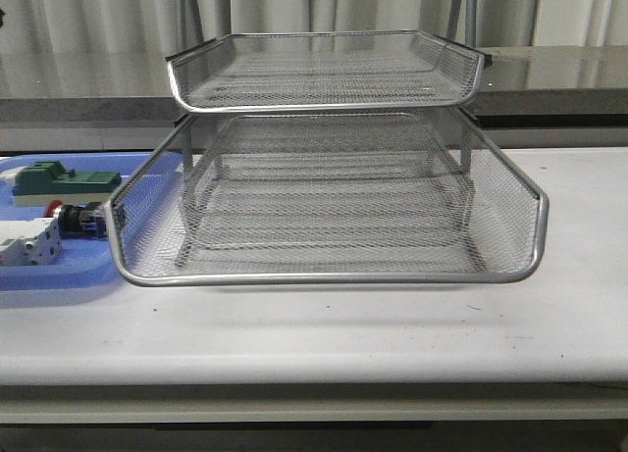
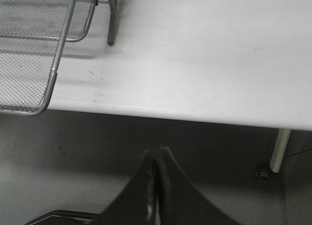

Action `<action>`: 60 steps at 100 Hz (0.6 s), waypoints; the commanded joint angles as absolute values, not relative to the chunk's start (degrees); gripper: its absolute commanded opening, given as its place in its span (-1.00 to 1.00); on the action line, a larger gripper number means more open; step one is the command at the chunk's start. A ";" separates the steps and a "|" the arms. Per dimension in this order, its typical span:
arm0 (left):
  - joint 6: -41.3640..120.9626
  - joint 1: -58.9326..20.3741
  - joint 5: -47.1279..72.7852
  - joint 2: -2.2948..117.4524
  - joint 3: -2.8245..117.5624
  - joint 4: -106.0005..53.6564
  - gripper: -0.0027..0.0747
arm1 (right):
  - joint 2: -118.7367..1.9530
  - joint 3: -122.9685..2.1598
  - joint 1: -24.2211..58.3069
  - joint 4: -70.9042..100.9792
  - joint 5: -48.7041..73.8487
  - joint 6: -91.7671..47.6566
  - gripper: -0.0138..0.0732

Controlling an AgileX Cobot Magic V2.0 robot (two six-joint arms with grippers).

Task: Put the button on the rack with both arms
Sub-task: 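Lower the left gripper onto the red push button in the blue tray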

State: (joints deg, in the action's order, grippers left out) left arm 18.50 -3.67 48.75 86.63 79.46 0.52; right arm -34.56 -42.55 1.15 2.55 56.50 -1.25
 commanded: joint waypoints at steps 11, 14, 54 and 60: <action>28.26 -3.76 52.69 96.03 93.22 -0.46 0.72 | -34.55 -44.41 0.83 2.10 53.47 -1.32 -0.85; 29.92 -3.76 53.48 97.69 94.90 -0.57 0.72 | -34.55 -44.41 0.83 2.10 53.47 -1.32 -0.85; 49.48 -3.91 60.74 115.57 109.12 -7.96 0.72 | -34.55 -44.41 0.83 2.10 53.47 -1.32 -0.85; 50.62 -3.89 61.01 116.87 109.11 -7.83 0.72 | -34.55 -44.41 0.83 2.10 53.47 -1.32 -0.85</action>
State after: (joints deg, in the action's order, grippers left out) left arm 48.50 -3.67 61.63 118.65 106.98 -6.55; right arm -34.56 -42.55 1.15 2.55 56.55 -1.25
